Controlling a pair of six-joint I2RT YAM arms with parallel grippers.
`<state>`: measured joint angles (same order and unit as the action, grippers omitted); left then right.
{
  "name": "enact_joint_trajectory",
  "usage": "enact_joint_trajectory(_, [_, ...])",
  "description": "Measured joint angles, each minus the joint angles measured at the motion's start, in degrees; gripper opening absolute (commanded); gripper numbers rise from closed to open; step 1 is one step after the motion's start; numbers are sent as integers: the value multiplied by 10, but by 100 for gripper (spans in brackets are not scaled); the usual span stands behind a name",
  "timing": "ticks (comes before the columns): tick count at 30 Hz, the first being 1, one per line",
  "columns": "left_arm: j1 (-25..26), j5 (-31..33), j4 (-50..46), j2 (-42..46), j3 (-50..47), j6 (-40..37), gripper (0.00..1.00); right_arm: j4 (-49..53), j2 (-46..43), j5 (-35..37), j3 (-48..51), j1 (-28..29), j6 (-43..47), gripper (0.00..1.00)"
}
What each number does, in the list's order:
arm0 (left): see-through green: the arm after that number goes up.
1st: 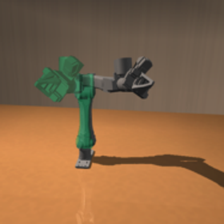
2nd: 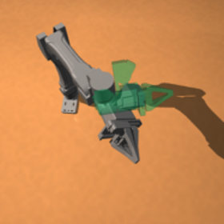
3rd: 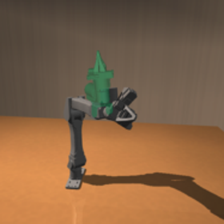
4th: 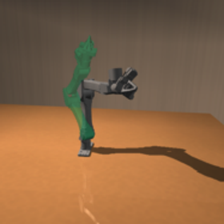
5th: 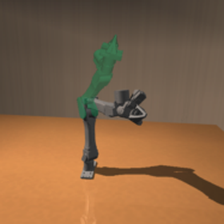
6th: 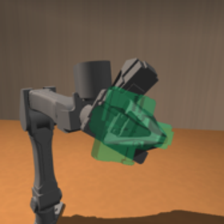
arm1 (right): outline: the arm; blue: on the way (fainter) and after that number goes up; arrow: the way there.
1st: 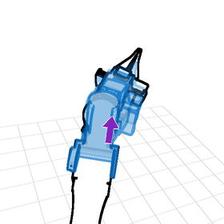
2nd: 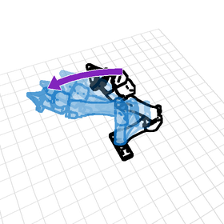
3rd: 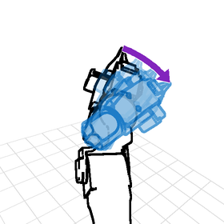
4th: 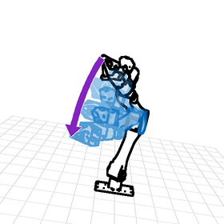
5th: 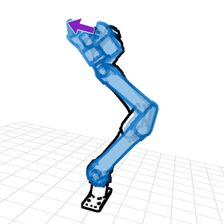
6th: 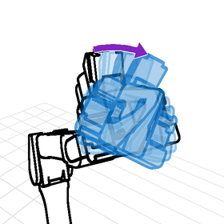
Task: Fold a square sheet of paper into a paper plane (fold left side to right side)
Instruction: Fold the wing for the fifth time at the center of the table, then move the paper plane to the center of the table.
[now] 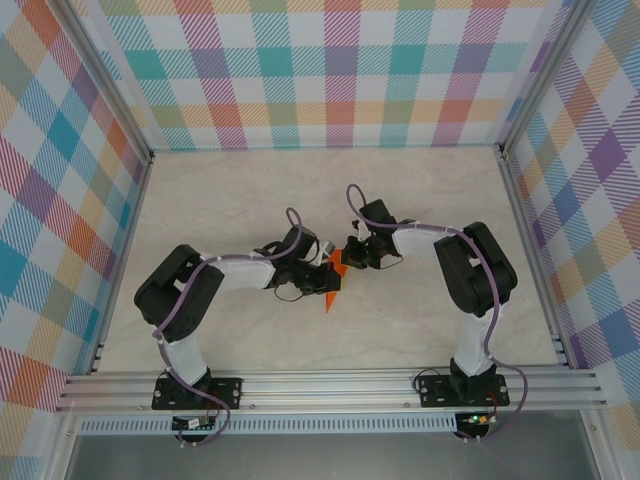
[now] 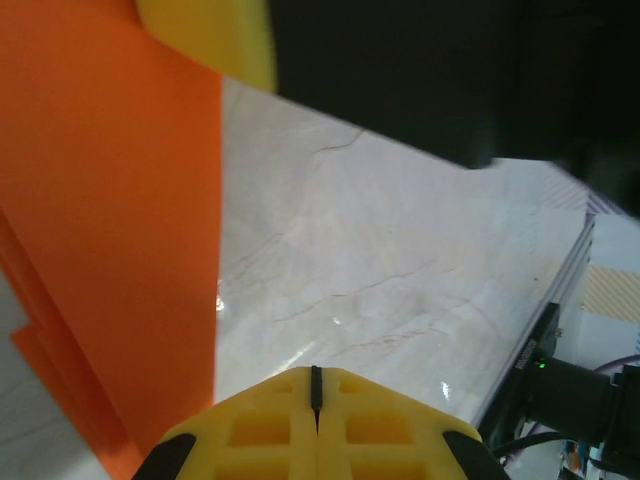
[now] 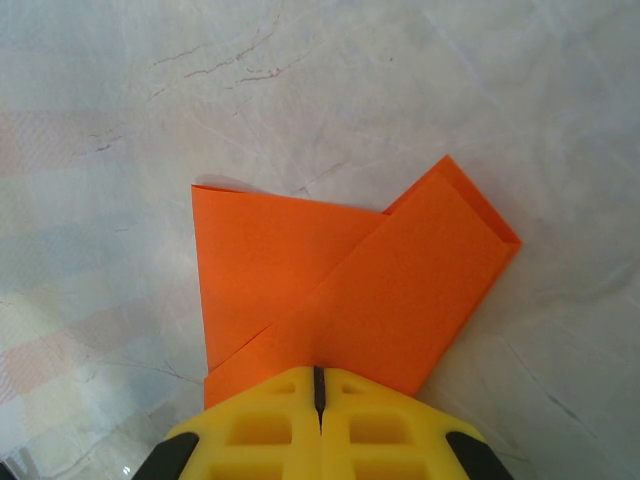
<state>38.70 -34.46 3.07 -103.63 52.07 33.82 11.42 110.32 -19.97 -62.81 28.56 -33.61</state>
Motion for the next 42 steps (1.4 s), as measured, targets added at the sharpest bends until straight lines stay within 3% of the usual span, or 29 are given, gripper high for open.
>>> enact_joint_trajectory(12, [0,0,2,-13,-25,-33,0,3,0,2,-2,0,0,2])
enact_joint_trajectory(22, [2,4,64,38,-112,-23,0,15,2,-1,-7,1,1,2])
enact_joint_trajectory(30, [23,6,50,87,-162,-16,0,22,5,-2,-13,1,2,3])
enact_joint_trajectory(34, [27,9,8,115,-173,-15,0,28,5,2,-19,1,7,14])
enact_joint_trajectory(38, [28,28,-44,162,-172,-18,0,51,-7,31,-36,0,20,33])
enact_joint_trajectory(42, [28,88,-100,228,-148,-28,8,90,-64,77,-48,2,33,53])
